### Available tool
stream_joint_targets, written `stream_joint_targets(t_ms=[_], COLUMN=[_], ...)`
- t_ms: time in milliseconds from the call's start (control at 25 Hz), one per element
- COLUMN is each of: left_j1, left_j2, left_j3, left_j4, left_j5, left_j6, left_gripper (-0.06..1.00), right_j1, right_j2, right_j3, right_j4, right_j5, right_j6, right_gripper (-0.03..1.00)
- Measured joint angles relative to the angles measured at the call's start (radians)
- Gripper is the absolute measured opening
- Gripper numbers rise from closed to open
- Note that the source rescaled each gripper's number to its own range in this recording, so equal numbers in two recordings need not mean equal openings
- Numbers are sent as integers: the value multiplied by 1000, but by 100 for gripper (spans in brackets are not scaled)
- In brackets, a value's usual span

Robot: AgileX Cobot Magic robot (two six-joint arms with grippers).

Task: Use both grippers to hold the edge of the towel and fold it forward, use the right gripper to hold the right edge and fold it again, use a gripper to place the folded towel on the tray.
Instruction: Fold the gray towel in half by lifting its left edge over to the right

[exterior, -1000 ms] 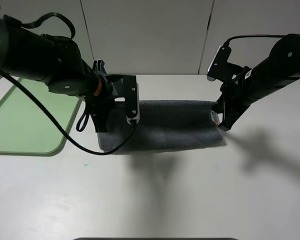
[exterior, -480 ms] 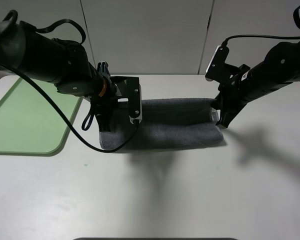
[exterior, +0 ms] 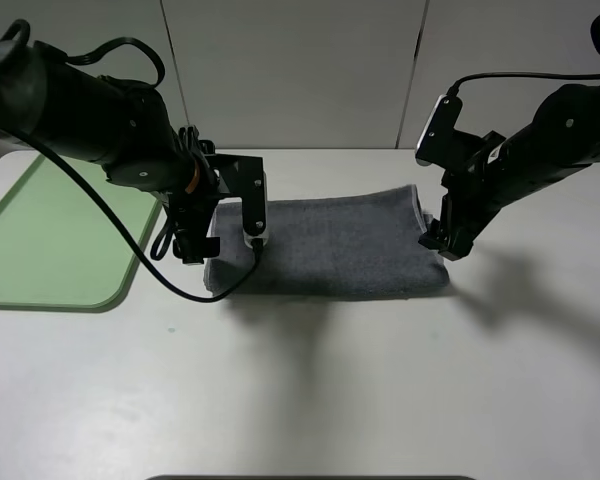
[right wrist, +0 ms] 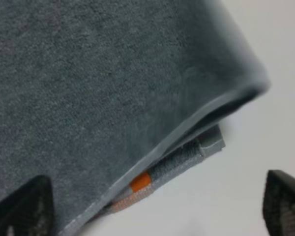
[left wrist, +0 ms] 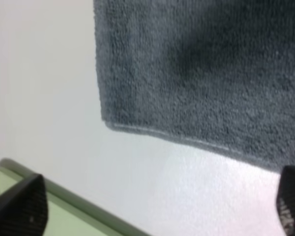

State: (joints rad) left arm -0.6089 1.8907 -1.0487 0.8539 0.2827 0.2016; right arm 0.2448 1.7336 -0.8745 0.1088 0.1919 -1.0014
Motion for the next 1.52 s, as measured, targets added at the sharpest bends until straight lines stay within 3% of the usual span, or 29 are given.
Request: stream_joint_targets(t_ms=[200,720,1080,1400,1520], left_j1=[0,0,0,0,0], left_j2=[0,-48,-87,-87,-87], left_j3=[0,0,0,0,0], left_j4=[0,1,1,1,1], left_j5=[-3,0,0,0,-2], left_j6=[0,-24,-32,-33,-33], left_gripper=[100,100,100,100,100], right_j1=[0,0,0,0,0], right_j2=[0,0,-116,-391,-501], right_j3=[0,0,0,0,0], right_j4=[-1,-3,-3,-46,-55], right_j5=[-5,-5,70,322,412], right_j6=[0,94,407,748,825], right_gripper=[100,100,100,100,100])
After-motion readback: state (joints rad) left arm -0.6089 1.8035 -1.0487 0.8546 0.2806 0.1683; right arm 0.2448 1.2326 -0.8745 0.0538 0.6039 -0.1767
